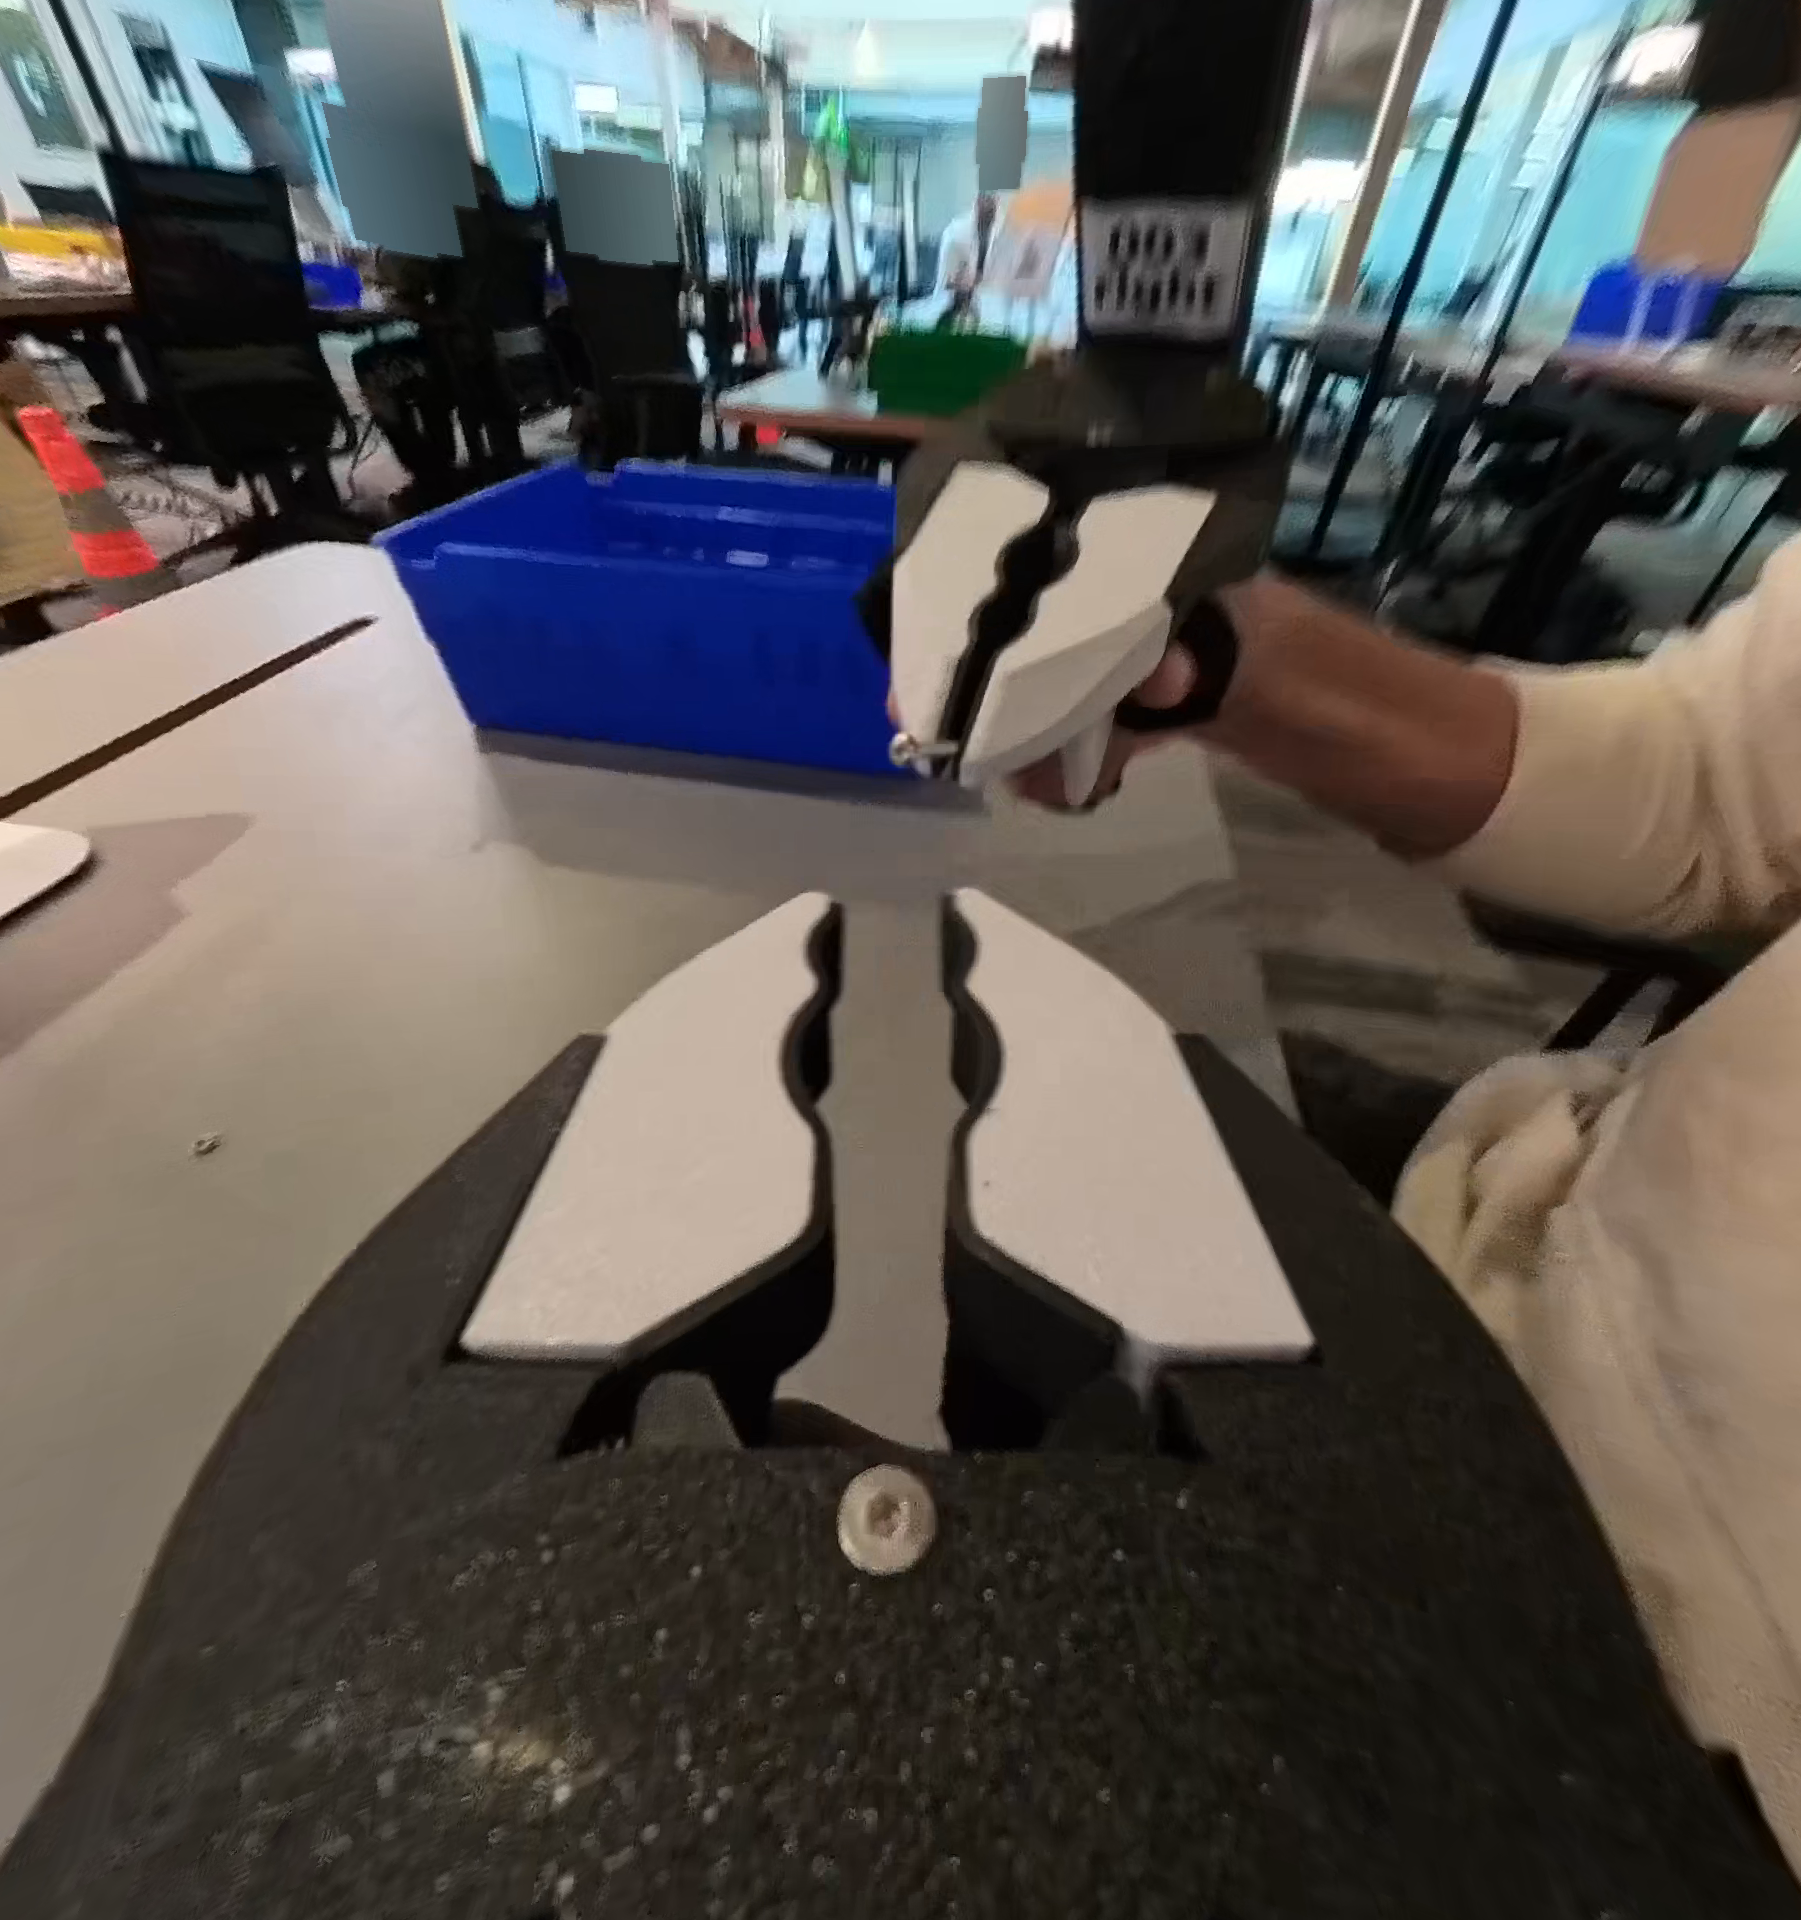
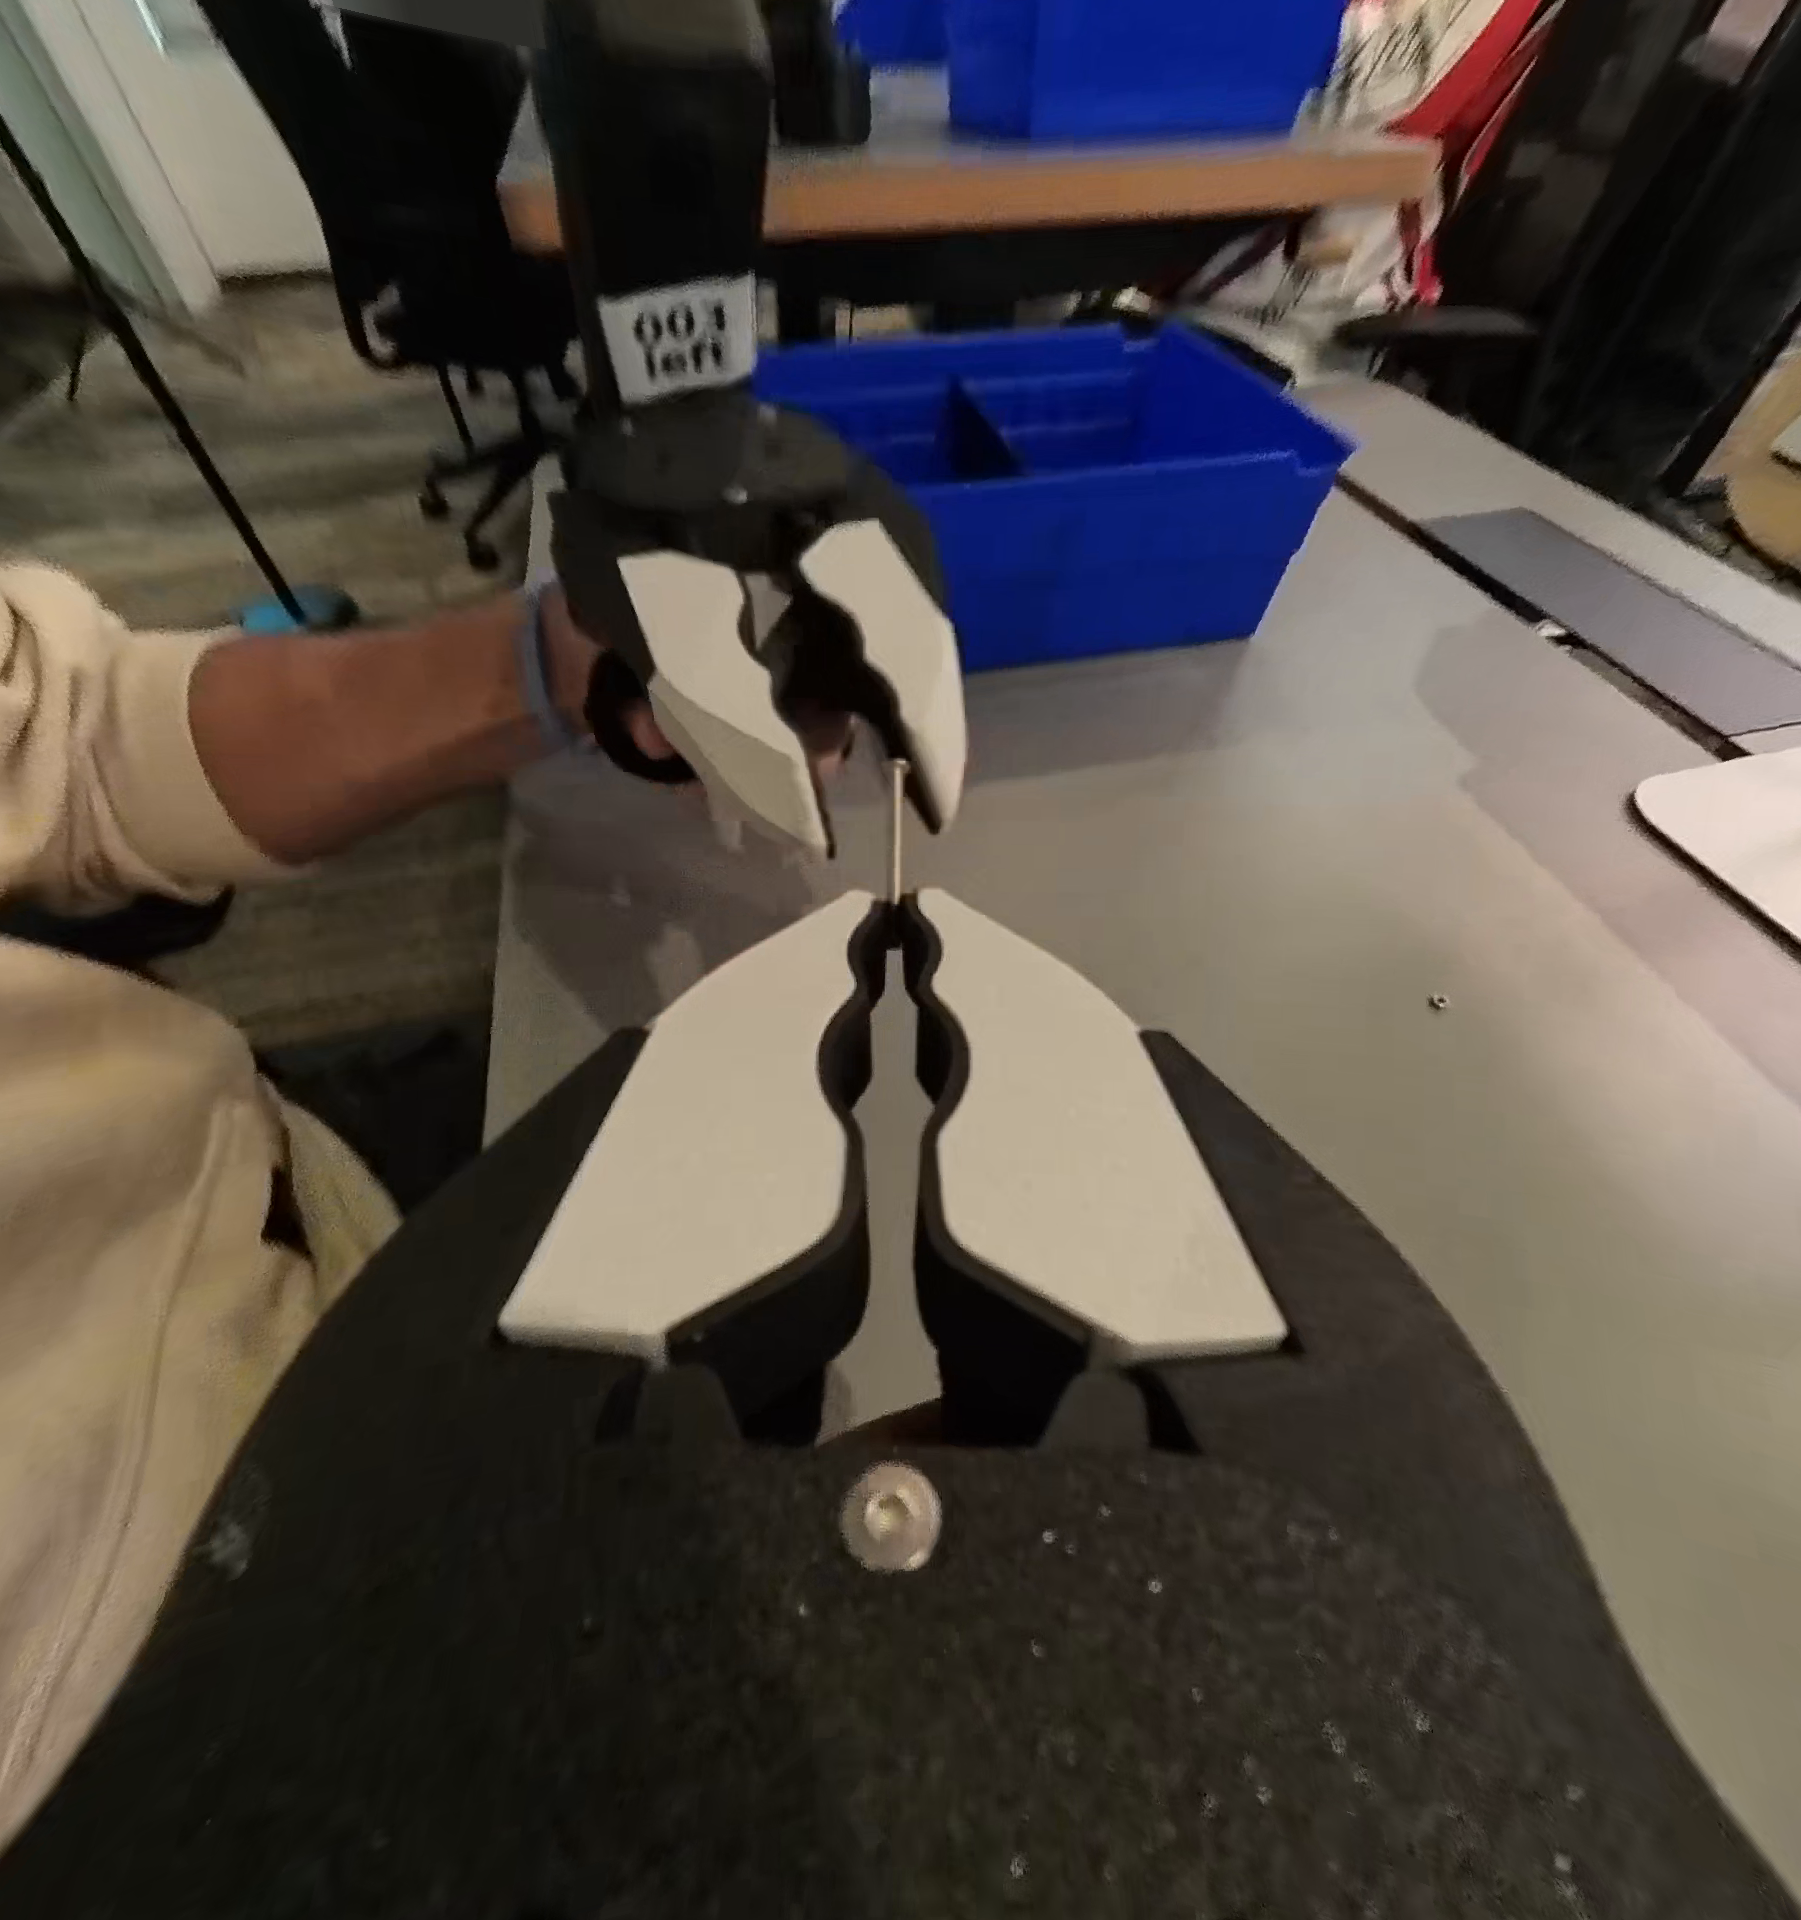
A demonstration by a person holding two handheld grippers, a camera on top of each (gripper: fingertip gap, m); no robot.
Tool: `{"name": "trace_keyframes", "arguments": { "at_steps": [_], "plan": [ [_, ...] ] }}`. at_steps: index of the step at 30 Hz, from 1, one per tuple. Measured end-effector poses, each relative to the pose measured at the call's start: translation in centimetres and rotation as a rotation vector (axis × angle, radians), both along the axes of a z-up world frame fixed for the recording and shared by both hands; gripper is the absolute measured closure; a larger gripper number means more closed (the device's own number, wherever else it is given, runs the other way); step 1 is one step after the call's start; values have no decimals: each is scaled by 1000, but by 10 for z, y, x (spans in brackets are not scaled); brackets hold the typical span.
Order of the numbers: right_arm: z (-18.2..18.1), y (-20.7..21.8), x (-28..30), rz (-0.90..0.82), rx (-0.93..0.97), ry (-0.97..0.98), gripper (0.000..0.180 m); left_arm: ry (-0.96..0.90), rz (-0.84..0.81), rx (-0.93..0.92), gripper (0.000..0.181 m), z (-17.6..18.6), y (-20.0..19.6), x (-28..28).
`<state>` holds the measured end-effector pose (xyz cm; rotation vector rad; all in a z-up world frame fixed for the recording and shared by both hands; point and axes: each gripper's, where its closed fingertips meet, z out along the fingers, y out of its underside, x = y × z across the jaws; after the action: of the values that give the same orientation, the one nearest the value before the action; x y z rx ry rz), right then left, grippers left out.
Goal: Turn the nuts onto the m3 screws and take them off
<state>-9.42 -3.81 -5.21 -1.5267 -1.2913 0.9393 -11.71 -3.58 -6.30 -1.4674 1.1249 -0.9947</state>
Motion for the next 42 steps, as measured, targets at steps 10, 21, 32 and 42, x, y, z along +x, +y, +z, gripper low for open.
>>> {"name": "trace_keyframes", "arguments": {
  "at_steps": [10, 21, 32, 42],
  "plan": [
    [-18, -8, -6, 121, 23, -204, 177, 137, -77, 62, 160, 1, -11, 7],
    [-8, -16, -10, 141, 6, -125, 177, 197, -101, 67, 176, -9, -16, 8],
    [5, -6, -26, 115, -55, 45, 177, 57, -82, 7, 176, -8, -9, 12],
    [-43, 49, 29, -497, 21, -133, 151, -141, 313, -134, 177, -26, 30, -27]
  ]
}}
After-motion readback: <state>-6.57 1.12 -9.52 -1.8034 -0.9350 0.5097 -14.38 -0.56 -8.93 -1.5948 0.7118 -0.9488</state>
